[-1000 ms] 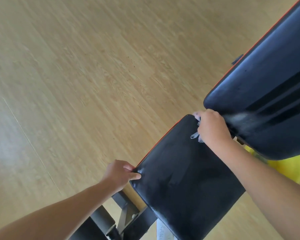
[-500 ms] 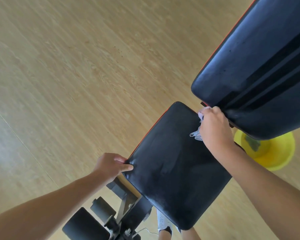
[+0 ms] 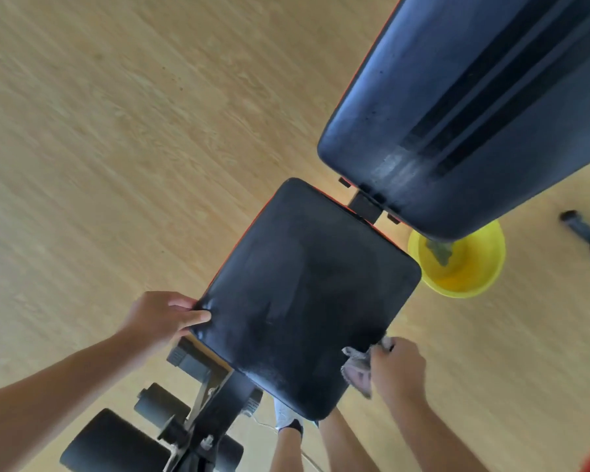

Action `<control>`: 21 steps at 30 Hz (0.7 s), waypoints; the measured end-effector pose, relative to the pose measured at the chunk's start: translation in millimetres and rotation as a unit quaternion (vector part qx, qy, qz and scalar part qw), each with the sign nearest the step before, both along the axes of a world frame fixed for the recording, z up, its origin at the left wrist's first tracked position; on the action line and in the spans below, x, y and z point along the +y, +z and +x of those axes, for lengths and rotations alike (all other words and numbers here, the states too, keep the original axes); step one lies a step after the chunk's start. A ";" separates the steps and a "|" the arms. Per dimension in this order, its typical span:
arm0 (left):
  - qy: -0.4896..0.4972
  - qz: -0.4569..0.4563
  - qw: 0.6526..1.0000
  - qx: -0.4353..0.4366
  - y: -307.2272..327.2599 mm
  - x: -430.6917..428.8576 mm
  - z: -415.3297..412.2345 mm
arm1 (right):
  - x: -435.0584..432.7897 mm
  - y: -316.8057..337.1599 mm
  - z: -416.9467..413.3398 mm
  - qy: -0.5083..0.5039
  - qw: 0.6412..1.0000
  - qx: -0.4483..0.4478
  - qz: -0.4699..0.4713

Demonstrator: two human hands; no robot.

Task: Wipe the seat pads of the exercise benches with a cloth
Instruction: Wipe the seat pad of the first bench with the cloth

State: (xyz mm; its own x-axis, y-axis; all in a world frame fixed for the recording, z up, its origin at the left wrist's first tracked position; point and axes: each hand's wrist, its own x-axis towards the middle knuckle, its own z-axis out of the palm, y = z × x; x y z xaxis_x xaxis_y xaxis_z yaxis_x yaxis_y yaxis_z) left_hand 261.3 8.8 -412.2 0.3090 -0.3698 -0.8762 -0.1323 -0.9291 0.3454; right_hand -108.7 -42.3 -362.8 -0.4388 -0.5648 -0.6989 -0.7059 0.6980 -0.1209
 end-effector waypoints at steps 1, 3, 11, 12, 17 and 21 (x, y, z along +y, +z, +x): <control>0.005 -0.001 1.000 0.003 -1.3 0.9 0.1 | 23.6 0.1 7.8 -0.018 1.000 -0.009 0.022; 0.010 -0.005 1.000 0.008 -0.9 1.2 -0.2 | 37.8 -2.6 11.1 -0.065 0.997 -0.017 0.023; 0.012 0.007 1.000 0.013 6.0 -5.7 -1.2 | -45.4 2.7 -1.4 -0.140 0.981 0.032 -0.133; 0.014 0.007 1.000 0.012 6.8 -5.7 -1.5 | -24.1 -0.1 2.8 -0.130 0.986 0.026 -0.105; 0.025 0.008 1.000 0.014 11.3 -7.6 -1.5 | 85.4 5.7 32.0 -0.145 0.988 -0.030 0.037; 0.022 0.004 1.000 0.014 14.3 -8.1 -1.4 | 114.4 6.9 41.8 -0.147 0.972 -0.128 0.129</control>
State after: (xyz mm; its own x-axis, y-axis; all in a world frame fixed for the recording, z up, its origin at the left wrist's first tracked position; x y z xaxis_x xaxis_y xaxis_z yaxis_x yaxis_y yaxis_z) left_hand 259.9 0.7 -397.9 0.3002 -0.3485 -0.8879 -0.0808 -0.9368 0.3404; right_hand -66.9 72.1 -355.9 -0.3478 -0.2320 -0.9084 -0.4402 0.8959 -0.0603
